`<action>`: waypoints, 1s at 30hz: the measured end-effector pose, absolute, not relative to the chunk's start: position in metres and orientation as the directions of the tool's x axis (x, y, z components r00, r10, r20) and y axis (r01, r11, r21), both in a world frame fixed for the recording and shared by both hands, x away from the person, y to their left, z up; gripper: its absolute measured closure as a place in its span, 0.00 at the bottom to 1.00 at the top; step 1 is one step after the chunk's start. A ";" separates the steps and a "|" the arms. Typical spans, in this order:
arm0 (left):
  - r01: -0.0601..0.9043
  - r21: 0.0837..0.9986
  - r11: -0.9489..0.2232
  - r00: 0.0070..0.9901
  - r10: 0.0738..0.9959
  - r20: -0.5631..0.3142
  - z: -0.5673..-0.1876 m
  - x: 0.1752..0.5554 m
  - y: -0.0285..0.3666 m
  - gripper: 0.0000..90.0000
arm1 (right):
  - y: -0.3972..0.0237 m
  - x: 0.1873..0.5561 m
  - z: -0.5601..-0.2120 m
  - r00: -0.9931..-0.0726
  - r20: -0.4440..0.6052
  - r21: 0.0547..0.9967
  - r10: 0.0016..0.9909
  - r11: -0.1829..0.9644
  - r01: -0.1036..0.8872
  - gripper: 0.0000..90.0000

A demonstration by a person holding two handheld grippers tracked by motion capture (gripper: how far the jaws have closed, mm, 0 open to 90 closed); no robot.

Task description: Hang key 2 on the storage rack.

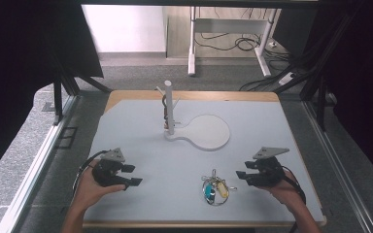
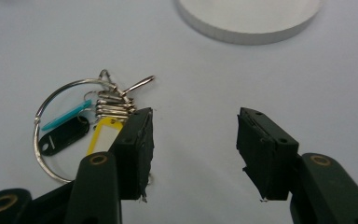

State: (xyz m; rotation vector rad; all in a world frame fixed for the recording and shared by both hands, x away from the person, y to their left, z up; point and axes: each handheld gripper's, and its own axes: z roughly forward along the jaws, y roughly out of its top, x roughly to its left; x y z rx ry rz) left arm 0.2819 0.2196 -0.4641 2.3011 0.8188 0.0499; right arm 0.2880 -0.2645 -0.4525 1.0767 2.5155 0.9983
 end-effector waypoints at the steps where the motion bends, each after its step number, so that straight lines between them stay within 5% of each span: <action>1: 0.544 0.618 -0.567 0.801 0.571 -0.182 -0.464 0.282 0.220 0.44 | -0.261 0.288 -0.454 -0.713 0.055 0.659 0.699 0.511 0.552 0.54; 13: 0.589 0.599 -0.542 0.772 0.596 -0.219 -0.475 0.277 0.233 0.44 | -0.224 0.267 -0.461 -0.836 0.134 0.574 0.532 0.646 0.503 0.69; 30: 0.600 0.583 -0.548 0.768 0.598 -0.229 -0.480 0.277 0.228 0.44 | -0.176 0.263 -0.469 -0.860 0.176 0.500 0.478 0.709 0.497 0.73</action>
